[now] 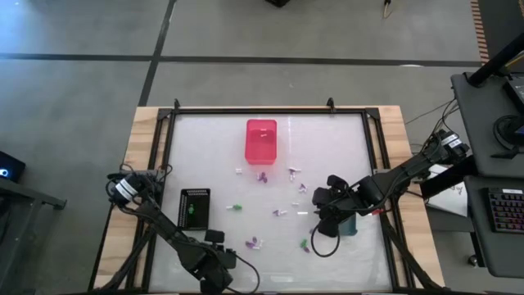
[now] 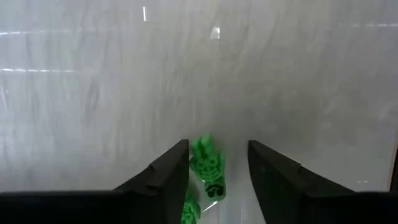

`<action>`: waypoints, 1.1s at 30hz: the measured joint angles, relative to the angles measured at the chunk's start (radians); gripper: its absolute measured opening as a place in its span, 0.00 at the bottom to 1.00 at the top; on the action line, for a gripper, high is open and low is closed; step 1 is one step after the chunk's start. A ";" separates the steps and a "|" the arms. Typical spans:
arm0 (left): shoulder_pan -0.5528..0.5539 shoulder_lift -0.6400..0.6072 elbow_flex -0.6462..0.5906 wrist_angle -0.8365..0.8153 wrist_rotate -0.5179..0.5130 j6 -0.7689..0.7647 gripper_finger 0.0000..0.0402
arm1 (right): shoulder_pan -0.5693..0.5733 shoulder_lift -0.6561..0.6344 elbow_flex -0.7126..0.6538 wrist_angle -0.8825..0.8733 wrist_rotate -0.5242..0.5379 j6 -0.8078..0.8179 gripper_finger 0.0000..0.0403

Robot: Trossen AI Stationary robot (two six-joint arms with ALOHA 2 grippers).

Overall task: Sort Halloween decoration
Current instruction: Put the skeleton toy into the black basket

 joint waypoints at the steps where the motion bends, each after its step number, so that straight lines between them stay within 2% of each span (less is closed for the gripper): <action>1: 0.000 0.000 0.000 0.000 0.000 0.001 0.32 | 0.000 0.000 0.000 0.000 0.000 0.000 0.35; 9: 0.001 -0.003 -0.001 -0.003 -0.004 0.008 0.10 | 0.000 0.000 0.000 0.000 0.000 0.000 0.35; 13: 0.001 -0.006 0.000 -0.004 -0.007 0.008 0.04 | 0.000 0.000 0.000 0.000 0.000 0.000 0.35; 27: 0.011 -0.066 0.003 -0.019 -0.033 0.064 0.01 | 0.000 0.000 0.000 0.000 0.000 -0.009 0.35; 33: 0.027 -0.133 0.004 -0.104 -0.055 0.092 0.01 | 0.000 0.000 0.000 0.000 0.000 -0.010 0.35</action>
